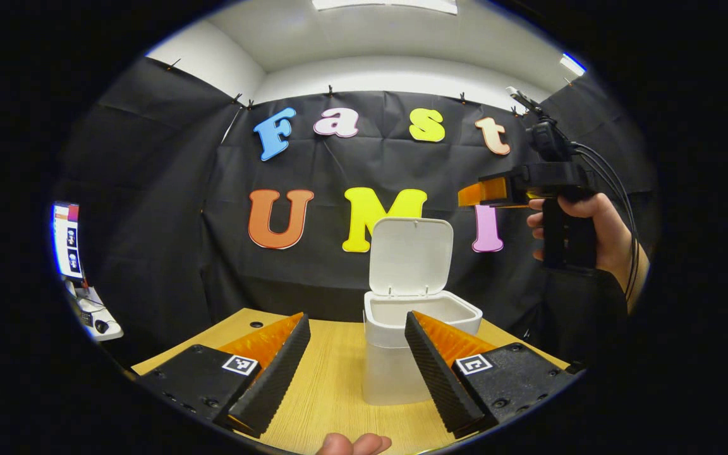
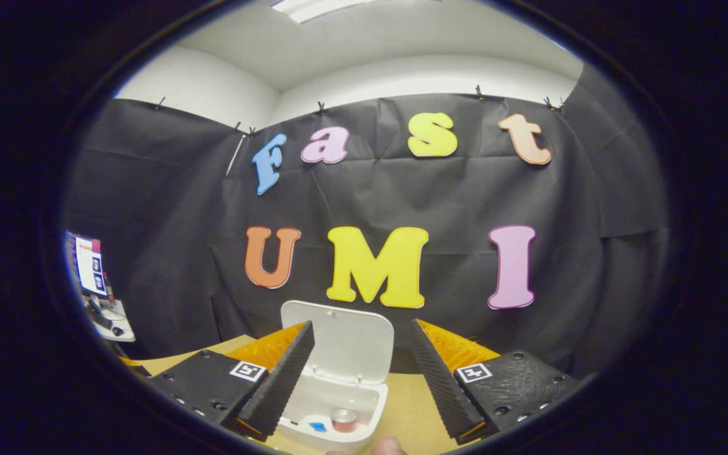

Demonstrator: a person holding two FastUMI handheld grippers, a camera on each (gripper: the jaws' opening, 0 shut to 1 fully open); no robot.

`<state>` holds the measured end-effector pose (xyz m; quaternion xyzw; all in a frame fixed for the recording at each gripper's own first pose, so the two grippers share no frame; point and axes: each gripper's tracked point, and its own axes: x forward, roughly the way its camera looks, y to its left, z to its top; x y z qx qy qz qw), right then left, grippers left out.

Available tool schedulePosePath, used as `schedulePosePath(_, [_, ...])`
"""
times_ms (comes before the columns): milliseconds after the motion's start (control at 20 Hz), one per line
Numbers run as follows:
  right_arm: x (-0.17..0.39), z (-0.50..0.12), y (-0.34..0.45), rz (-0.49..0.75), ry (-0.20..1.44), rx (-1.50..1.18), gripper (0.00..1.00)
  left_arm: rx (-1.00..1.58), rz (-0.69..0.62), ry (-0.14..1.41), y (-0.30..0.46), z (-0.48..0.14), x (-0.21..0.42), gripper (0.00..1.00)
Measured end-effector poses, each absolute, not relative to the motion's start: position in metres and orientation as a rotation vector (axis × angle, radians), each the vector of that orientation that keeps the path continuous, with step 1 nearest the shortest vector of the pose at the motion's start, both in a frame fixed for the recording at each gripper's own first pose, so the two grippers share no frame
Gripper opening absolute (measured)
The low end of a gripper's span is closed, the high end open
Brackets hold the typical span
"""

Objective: Press the lid of the desktop garbage bin to open it, pick up the crumpled paper on the desktop and throw it into the bin, then pick up the pop can on the desktop and drop it into the bin, and finally close the garbage bin lid.

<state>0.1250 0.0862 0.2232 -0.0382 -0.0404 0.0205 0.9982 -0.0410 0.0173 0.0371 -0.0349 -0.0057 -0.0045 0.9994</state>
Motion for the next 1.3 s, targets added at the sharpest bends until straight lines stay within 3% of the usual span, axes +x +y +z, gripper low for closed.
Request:
schedulePosePath(200, [0.186,0.222,0.107,0.046,0.002,-0.057,0.93,-0.074,-0.022,0.009,0.027,0.029,-0.036,0.98])
schedulePosePath(250, [0.200,0.221,0.111,0.043,0.019,-0.038,0.97,-0.077,-0.020,0.009,0.030,0.027,-0.035,0.98])
schedulePosePath(350, [0.222,0.215,0.115,0.033,0.050,-0.019,0.93,-0.087,-0.019,0.016,0.035,0.025,-0.034,1.00])
schedulePosePath(400, [0.231,0.210,0.116,0.031,0.073,-0.005,0.97,-0.089,-0.020,0.022,0.035,0.023,-0.035,0.98])
schedulePosePath(550, [0.236,0.206,0.116,0.024,0.094,0.033,0.94,-0.074,-0.013,0.026,0.037,0.021,-0.038,0.98])
schedulePosePath(650, [0.229,0.201,0.118,0.022,0.116,0.014,0.90,-0.067,-0.013,0.013,0.036,0.025,-0.041,0.98])
schedulePosePath(950, [0.168,0.176,0.130,0.044,0.133,-0.090,0.91,-0.008,0.000,-0.048,0.025,0.038,-0.052,0.97])
schedulePosePath(1150, [0.126,0.135,0.135,0.086,0.125,-0.047,0.97,-0.007,-0.007,-0.031,0.007,0.017,-0.059,0.98])
schedulePosePath(1300, [0.110,0.092,0.132,0.096,0.166,-0.052,0.96,0.037,0.009,-0.025,0.001,0.001,-0.065,0.97])
